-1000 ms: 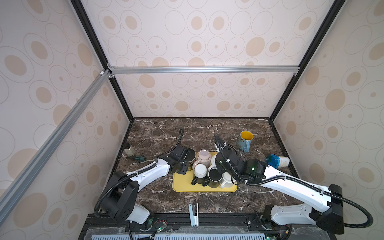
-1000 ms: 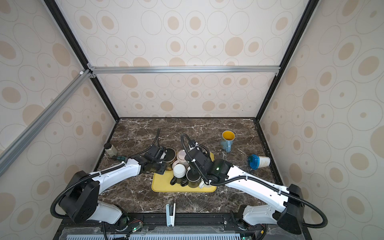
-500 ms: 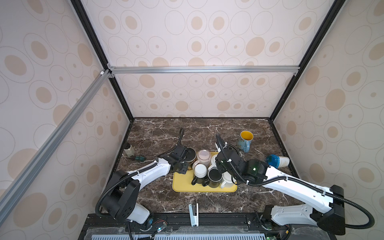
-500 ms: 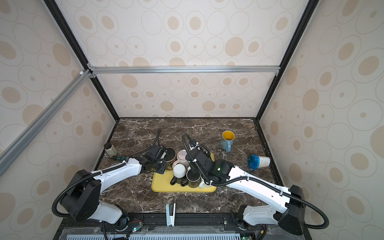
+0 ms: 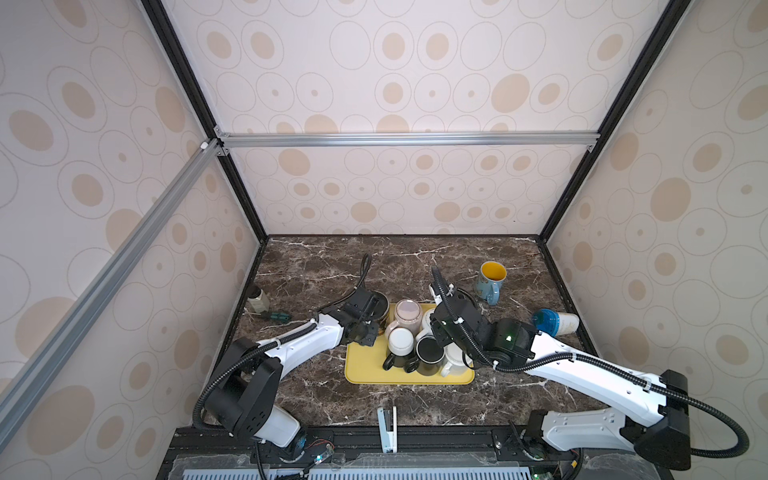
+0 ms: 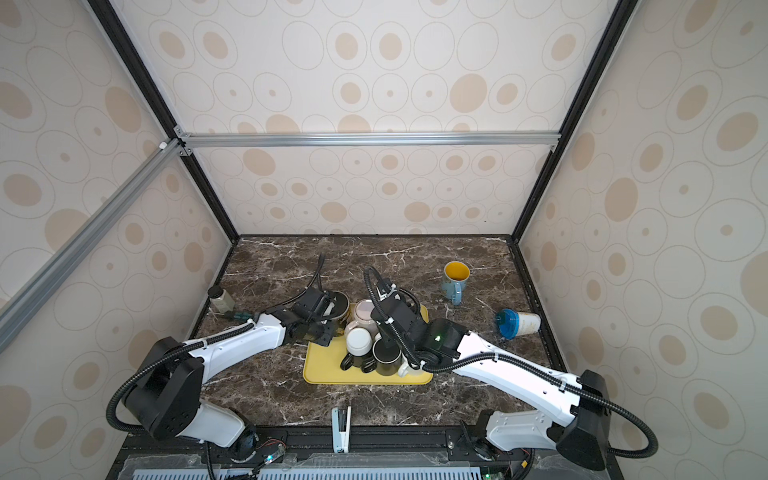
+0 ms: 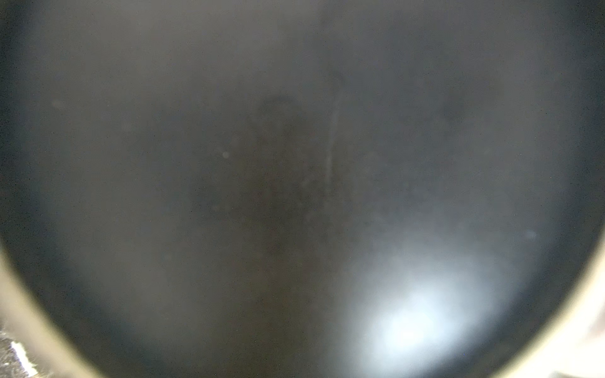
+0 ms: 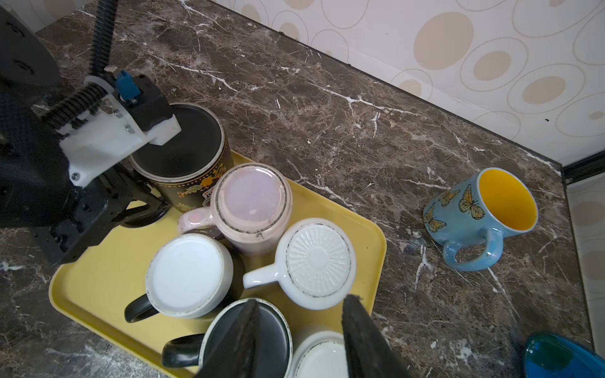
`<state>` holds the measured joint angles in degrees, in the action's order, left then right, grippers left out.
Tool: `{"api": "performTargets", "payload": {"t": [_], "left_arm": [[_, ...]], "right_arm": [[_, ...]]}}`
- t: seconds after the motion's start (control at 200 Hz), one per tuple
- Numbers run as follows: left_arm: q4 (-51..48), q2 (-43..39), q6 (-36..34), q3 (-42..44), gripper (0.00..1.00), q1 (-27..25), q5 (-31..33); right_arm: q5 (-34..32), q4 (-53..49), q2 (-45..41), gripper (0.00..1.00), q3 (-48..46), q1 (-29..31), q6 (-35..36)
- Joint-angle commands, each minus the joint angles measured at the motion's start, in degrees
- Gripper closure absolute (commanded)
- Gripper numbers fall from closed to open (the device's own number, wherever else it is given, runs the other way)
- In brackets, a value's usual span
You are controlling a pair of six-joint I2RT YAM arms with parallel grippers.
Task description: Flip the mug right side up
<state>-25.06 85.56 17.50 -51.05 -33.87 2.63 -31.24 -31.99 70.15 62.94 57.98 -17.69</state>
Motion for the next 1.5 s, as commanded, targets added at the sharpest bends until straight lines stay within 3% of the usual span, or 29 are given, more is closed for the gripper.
{"api": "performTargets", "payload": {"t": [0.0,0.48,0.63,0.71,0.785,0.895,0.955,1.245,1.496], "left_arm": [[-1.46,-2.79,-0.62,-2.78,1.00,-0.28,3.15],[-8.22,-15.67,-1.75,-12.42,1.00,-0.26,8.68],[-5.23,-19.24,-1.70,-16.85,1.00,-0.24,6.09],[0.11,-21.65,-0.66,-16.97,1.00,-0.29,1.31],[9.29,-24.88,1.84,-14.09,1.00,-0.15,-7.28],[23.89,-28.30,9.09,-8.98,1.00,-0.01,-18.22],[29.53,-28.93,12.65,-7.41,1.00,0.24,-22.19],[53.57,-28.46,28.21,-0.79,1.00,2.11,-35.14],[71.02,-25.96,40.31,4.64,1.00,2.36,-39.10]], "right_arm": [[1.00,0.50,-1.33,0.57,-0.27,0.26,-0.06],[1.65,6.15,1.82,0.56,0.64,0.25,-0.48],[2.22,12.19,1.60,0.52,-1.62,0.29,1.35],[4.99,15.58,0.64,0.50,-3.51,0.23,3.01],[9.70,20.93,-0.88,0.49,-6.91,-0.53,4.05],[22.81,25.43,-4.28,0.50,-11.00,-5.39,-1.83],[26.66,27.75,-6.60,0.50,-12.79,-6.57,-4.01],[32.78,38.40,-17.25,0.50,-18.44,-7.16,-9.70],[35.83,46.08,-20.76,0.48,-20.36,-9.15,-14.14]]}}
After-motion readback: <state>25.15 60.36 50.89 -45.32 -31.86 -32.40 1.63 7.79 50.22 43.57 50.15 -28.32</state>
